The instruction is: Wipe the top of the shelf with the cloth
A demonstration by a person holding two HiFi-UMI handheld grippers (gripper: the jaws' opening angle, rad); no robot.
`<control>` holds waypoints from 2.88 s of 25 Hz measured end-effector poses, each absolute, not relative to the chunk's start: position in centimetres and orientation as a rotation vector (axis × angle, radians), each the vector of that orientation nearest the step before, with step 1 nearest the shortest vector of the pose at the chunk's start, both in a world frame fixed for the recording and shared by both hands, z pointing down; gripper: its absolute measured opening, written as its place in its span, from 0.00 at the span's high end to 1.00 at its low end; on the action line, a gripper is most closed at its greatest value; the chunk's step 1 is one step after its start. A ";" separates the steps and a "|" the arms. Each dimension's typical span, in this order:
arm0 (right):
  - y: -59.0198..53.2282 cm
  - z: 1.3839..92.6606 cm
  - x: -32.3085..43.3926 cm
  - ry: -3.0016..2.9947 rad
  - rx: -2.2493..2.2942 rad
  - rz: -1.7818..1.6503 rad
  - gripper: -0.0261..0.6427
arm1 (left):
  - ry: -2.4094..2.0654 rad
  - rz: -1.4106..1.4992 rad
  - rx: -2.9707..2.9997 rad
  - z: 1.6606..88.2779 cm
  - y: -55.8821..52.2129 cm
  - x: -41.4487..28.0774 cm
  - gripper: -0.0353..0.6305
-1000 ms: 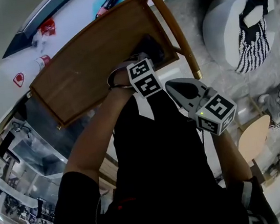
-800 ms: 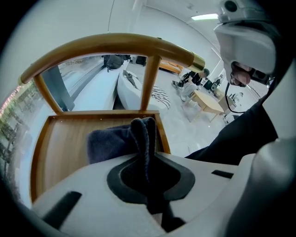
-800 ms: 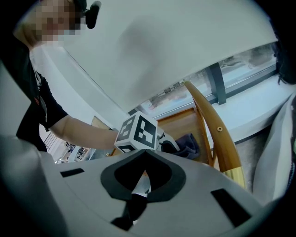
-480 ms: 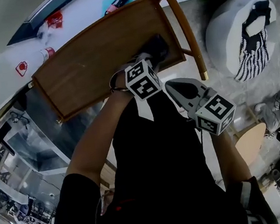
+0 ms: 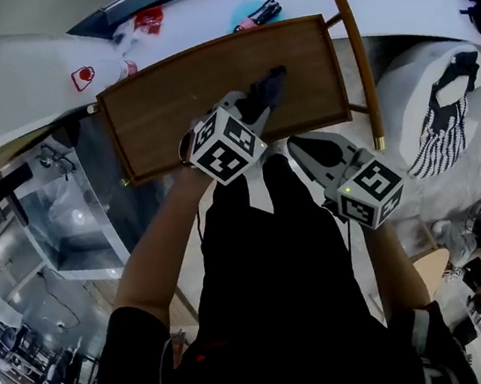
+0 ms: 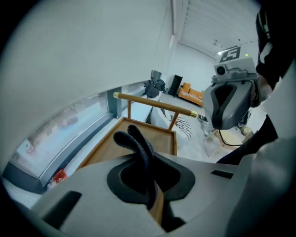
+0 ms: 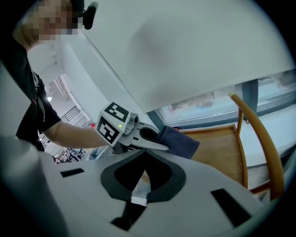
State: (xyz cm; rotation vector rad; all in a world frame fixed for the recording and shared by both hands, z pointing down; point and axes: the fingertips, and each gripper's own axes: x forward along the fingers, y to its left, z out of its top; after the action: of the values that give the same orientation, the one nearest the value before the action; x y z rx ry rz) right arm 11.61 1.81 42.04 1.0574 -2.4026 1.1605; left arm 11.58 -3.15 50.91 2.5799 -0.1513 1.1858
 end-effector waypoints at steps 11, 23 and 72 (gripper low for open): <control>-1.4 35.9 3.0 -2.520 0.969 0.961 0.95 | -0.472 1.031 2.653 40.5 -5.7 0.0 0.89; -3.3 29.7 -2.0 -2.578 0.937 0.721 0.95 | -0.705 0.833 2.756 30.4 -5.9 -7.6 0.89; -7.4 19.4 -4.1 -2.716 0.986 0.430 0.96 | -0.904 0.561 2.857 20.2 -7.0 -10.8 0.89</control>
State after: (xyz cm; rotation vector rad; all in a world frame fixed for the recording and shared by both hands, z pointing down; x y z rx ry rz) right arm -4.14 -7.41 19.44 0.9859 -2.7156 0.4303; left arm -10.80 -7.00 20.16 2.8566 -0.9043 0.5612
